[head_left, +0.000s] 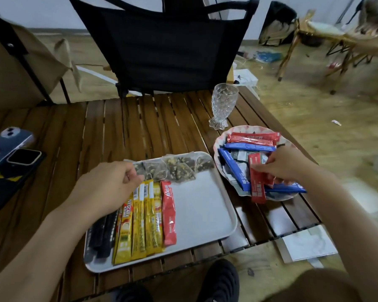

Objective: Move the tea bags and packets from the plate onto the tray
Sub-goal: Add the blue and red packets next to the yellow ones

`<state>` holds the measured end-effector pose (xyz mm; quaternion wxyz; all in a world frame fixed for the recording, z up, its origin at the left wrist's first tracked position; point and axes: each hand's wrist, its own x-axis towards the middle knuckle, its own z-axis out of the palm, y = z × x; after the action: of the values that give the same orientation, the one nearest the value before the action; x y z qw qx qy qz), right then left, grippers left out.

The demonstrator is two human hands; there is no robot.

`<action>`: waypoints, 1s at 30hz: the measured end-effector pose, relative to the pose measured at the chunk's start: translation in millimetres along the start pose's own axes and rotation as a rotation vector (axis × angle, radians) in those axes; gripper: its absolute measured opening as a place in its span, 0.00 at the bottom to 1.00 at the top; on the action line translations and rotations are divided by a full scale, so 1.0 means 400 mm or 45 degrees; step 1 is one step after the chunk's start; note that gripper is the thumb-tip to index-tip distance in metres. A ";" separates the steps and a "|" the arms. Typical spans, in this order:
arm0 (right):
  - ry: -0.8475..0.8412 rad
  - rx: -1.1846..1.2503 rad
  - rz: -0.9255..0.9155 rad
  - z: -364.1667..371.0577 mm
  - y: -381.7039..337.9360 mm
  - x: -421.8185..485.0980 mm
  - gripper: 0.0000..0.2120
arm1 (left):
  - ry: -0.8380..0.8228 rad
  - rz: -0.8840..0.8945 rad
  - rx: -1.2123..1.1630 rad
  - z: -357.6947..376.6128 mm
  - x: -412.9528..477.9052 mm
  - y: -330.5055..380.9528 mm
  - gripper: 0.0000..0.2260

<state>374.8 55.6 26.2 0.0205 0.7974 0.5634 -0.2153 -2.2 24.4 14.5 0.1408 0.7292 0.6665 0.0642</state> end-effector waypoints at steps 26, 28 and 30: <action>-0.290 0.715 -0.574 0.079 -0.236 -0.161 0.13 | 0.002 0.014 -0.038 -0.006 -0.015 -0.011 0.12; -0.366 0.554 -0.593 0.131 -0.256 -0.159 0.13 | -0.002 0.015 -0.034 -0.007 -0.015 -0.013 0.12; -0.453 0.449 -0.580 0.173 -0.266 -0.151 0.14 | -0.003 0.014 -0.023 -0.007 -0.014 -0.016 0.12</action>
<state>239.9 21.7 7.9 -0.0684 0.5922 0.6686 -0.4445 -9.9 19.7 15.8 0.1477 0.7316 0.6619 0.0702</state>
